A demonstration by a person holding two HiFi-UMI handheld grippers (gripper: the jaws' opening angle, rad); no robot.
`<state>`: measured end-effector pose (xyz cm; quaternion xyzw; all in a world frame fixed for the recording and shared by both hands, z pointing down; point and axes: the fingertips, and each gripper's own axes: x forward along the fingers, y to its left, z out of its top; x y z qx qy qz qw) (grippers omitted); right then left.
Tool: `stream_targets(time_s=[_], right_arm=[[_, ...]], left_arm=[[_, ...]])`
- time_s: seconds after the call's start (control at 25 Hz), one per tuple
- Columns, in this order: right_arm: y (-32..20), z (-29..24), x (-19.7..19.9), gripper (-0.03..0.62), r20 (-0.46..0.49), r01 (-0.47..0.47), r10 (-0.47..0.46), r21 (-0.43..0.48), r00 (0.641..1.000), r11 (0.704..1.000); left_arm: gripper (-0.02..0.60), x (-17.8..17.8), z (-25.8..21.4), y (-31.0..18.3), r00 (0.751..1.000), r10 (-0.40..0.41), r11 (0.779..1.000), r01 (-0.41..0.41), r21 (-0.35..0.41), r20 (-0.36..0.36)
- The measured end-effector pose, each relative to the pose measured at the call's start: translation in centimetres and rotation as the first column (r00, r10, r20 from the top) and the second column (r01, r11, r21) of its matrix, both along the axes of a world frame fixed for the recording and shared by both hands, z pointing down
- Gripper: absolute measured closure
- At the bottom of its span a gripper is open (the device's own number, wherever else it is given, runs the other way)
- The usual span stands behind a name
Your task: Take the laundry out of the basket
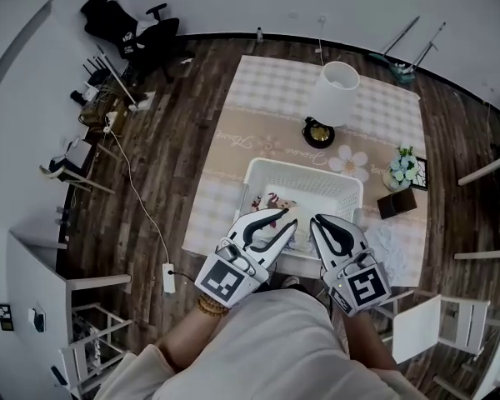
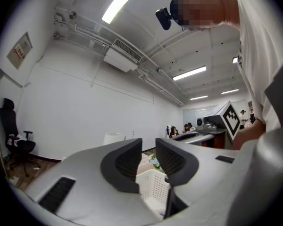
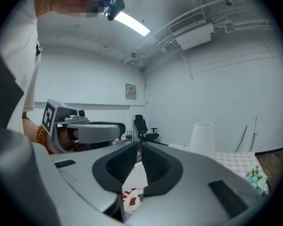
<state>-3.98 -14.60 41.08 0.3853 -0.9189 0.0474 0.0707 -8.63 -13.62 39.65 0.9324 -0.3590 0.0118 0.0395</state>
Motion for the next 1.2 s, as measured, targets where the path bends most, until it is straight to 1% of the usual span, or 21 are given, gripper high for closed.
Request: stream_targets(time_s=[0.04, 0.08, 0.12, 0.16, 0.24, 0.28, 0.32, 0.36, 0.44, 0.52, 0.56, 0.6, 0.64, 0.72, 0.8, 0.84, 0.88, 0.92, 1.0, 1.12, 1.2], right_arm=[[0.0, 0.3, 0.1, 0.541, -0.022, 0.000, 0.000, 0.003, 1.000, 1.000], [0.0, 0.5, 0.2, 0.521, -0.041, -0.001, 0.001, 0.005, 0.999, 1.000], [-0.1, 0.7, 0.3, 0.465, -0.057, -0.003, 0.003, 0.005, 0.998, 1.000], [-0.2, 1.0, 0.4, 0.421, -0.070, -0.006, 0.006, 0.005, 0.997, 1.000], [-0.3, 1.6, 0.7, 0.419, -0.095, -0.009, 0.009, 0.001, 0.995, 1.000], [-0.4, 2.0, 0.8, 0.419, -0.114, -0.006, 0.005, -0.008, 0.993, 1.000], [-0.4, 2.5, 0.8, 0.419, -0.146, 0.006, -0.010, -0.025, 0.989, 1.000], [-0.4, 3.1, 0.7, 0.419, -0.186, 0.030, -0.039, -0.049, 0.982, 0.998], [-0.5, 5.1, 0.3, 0.419, -0.278, 0.099, -0.124, -0.100, 0.953, 0.990], [-0.8, 8.2, 0.0, 0.419, -0.395, 0.171, -0.219, -0.154, 0.892, 0.973], [-0.9, 9.9, -0.1, 0.419, -0.451, 0.200, -0.267, -0.191, 0.852, 0.961], [-1.0, 11.6, -0.2, 0.419, -0.496, 0.225, -0.316, -0.237, 0.809, 0.945], [-1.2, 13.3, -0.2, 0.419, -0.529, 0.244, -0.365, -0.286, 0.766, 0.927], [-1.6, 16.3, -0.3, 0.419, -0.577, 0.267, -0.442, -0.365, 0.687, 0.892], [-2.3, 19.0, -0.2, 0.418, -0.622, 0.277, -0.486, -0.407, 0.614, 0.870], [-2.6, 20.4, -0.3, 0.404, -0.637, 0.281, -0.504, -0.423, 0.584, 0.861], [-2.8, 21.6, -0.4, 0.379, -0.643, 0.285, -0.525, -0.446, 0.558, 0.849], [-2.8, 22.9, -0.6, 0.378, -0.642, 0.288, -0.550, -0.473, 0.534, 0.832], [-2.6, 25.5, -0.7, 0.376, -0.635, 0.288, -0.601, -0.533, 0.485, 0.796], [-2.4, 29.5, -0.5, 0.365, -0.621, 0.271, -0.660, -0.609, 0.423, 0.746], [-2.5, 31.8, -0.2, 0.350, -0.614, 0.256, -0.685, -0.642, 0.392, 0.722]], left_arm=[[0.439, 0.1, 0.2, 0.0, 1.000, 0.010, 1.000, -0.010, -0.002, 0.010], [0.388, 0.2, 0.4, 0.0, 1.000, 0.016, 1.000, -0.016, 0.000, 0.021], [0.363, 0.3, 0.6, 0.0, 0.999, 0.021, 1.000, -0.021, 0.002, 0.030], [0.362, 0.3, 0.7, -0.1, 0.999, 0.026, 1.000, -0.026, 0.003, 0.037], [0.362, 0.5, 0.9, -0.3, 0.997, 0.043, 0.999, -0.044, 0.008, 0.060], [0.362, 0.6, 1.2, -0.4, 0.994, 0.063, 0.998, -0.065, 0.017, 0.092], [0.362, 0.9, 1.6, -0.6, 0.985, 0.094, 0.994, -0.101, 0.036, 0.146], [0.362, 1.2, 2.3, -0.9, 0.967, 0.132, 0.987, -0.147, 0.056, 0.218], [0.362, 1.8, 4.6, -1.5, 0.913, 0.206, 0.971, -0.236, 0.044, 0.353], [0.362, 2.5, 7.7, -2.1, 0.842, 0.276, 0.953, -0.303, -0.017, 0.463], [0.362, 2.8, 9.6, -2.3, 0.798, 0.314, 0.941, -0.334, -0.056, 0.515], [0.362, 3.1, 11.5, -2.6, 0.746, 0.353, 0.926, -0.363, -0.101, 0.564], [0.362, 3.2, 13.5, -2.8, 0.688, 0.394, 0.909, -0.389, -0.149, 0.609], [0.360, 3.3, 17.4, -3.0, 0.556, 0.471, 0.867, -0.434, -0.244, 0.685], [0.361, 3.5, 20.9, -3.1, 0.429, 0.532, 0.823, -0.467, -0.325, 0.731], [0.360, 3.6, 22.5, -3.2, 0.376, 0.554, 0.803, -0.477, -0.358, 0.742], [0.360, 3.7, 23.9, -3.2, 0.333, 0.574, 0.785, -0.484, -0.387, 0.748], [0.360, 3.7, 25.3, -3.3, 0.297, 0.591, 0.770, -0.486, -0.414, 0.750], [0.360, 3.7, 27.9, -3.4, 0.234, 0.620, 0.744, -0.478, -0.466, 0.749], [0.360, 3.2, 31.9, -3.7, 0.132, 0.647, 0.714, -0.450, -0.536, 0.751], [0.360, 2.8, 34.5, -3.9, 0.073, 0.660, 0.700, -0.422, -0.576, 0.748]])
